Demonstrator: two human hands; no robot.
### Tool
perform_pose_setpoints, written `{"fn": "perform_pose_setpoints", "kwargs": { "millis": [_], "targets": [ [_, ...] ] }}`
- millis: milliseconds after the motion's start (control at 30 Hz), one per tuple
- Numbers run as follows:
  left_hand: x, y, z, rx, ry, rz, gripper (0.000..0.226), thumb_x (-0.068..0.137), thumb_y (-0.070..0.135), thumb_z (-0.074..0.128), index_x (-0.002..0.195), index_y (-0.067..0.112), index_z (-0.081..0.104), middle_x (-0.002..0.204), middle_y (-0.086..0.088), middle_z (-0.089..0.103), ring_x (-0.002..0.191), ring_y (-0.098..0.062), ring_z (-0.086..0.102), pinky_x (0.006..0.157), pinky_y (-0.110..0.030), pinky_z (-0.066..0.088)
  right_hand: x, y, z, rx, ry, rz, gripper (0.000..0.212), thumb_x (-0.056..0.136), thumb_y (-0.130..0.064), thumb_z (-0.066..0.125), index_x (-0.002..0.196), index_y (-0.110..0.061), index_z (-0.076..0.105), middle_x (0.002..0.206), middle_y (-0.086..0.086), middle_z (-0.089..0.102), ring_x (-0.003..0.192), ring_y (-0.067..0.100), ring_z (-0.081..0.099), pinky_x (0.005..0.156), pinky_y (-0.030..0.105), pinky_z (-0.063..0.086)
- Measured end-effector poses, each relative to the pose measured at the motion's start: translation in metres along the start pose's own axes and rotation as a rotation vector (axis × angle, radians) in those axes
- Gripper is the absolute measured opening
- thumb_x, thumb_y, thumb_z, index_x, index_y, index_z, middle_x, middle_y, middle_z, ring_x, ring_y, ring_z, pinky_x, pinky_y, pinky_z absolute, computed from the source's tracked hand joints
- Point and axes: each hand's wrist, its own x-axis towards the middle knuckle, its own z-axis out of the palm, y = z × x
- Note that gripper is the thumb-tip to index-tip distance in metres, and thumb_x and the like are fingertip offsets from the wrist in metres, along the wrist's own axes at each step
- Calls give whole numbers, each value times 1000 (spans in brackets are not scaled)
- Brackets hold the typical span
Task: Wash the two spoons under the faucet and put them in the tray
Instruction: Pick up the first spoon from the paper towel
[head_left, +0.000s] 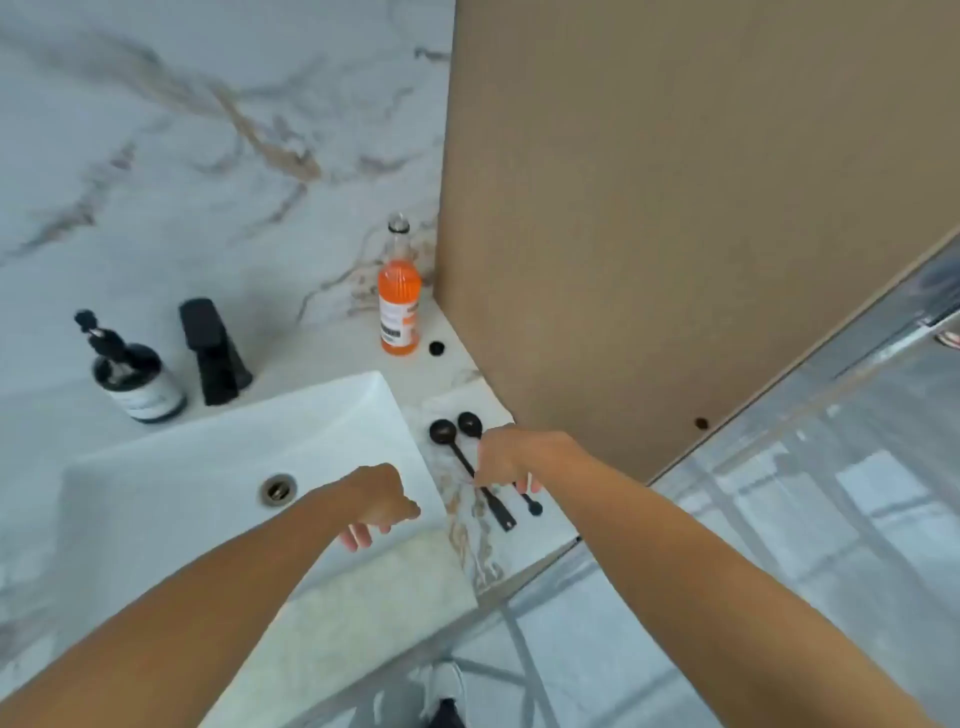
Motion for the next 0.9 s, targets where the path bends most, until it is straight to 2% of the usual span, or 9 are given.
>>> {"fn": "perform_pose_setpoints", "kwargs": {
  "millis": [133,200,333,400,567,667,733,800,900],
  "targets": [
    [48,22,30,-288,119,-34,23,89,31,59,102,14,69,93,-9,76,72,-28,76,66,-37,64,46,29,23,63,115,-32,26,89,-29,56,71,-11,50,79,7,55,64,26,59,53,30,48],
    [72,32,40,-441,212,-58,19,89,28,58,93,17,72,89,-9,76,68,-29,76,65,-40,64,70,38,34,129,174,-61,28,91,-34,56,76,-10,51,83,9,56,62,25,55,54,29,42],
    [106,46,49,-693,335,-167,21,88,25,60,74,17,73,72,-3,77,55,-22,74,61,-40,64,102,40,58,281,220,-57,27,92,-34,58,80,-10,59,88,12,62,83,31,64,66,33,48],
    [119,52,51,-755,373,-202,24,88,26,62,71,14,74,69,-1,77,53,-22,73,62,-41,64,109,41,67,348,252,-52,20,92,-33,59,87,-14,58,89,7,61,81,29,62,66,33,48],
    [135,64,53,-827,337,-232,19,87,29,65,75,18,75,71,-4,77,56,-19,74,61,-36,64,127,50,80,548,236,-95,12,87,-27,65,84,-16,63,88,3,67,80,22,63,70,33,54],
    [136,64,48,-933,321,-258,12,86,26,69,78,19,74,74,-12,77,61,-26,74,62,-36,64,127,52,75,739,180,-119,9,83,-23,72,81,-18,65,82,-1,64,78,16,60,70,22,48],
    [134,60,43,-991,312,-250,11,87,23,70,78,19,74,76,-12,77,59,-24,72,56,-30,61,123,50,71,860,129,-117,12,82,-22,74,77,-19,64,80,1,63,74,16,58,71,24,48],
    [129,52,38,-1054,294,-234,9,88,20,71,79,18,73,75,-7,75,58,-20,71,51,-25,57,118,45,68,909,90,-114,9,83,-18,73,80,-17,64,73,2,62,63,14,57,65,26,49],
    [116,35,31,-1156,212,-212,9,89,21,71,96,17,72,84,-3,74,68,-17,71,52,-24,55,108,29,64,964,25,-92,11,86,-17,70,95,-11,66,66,2,60,50,9,55,49,22,47]
  ]
}}
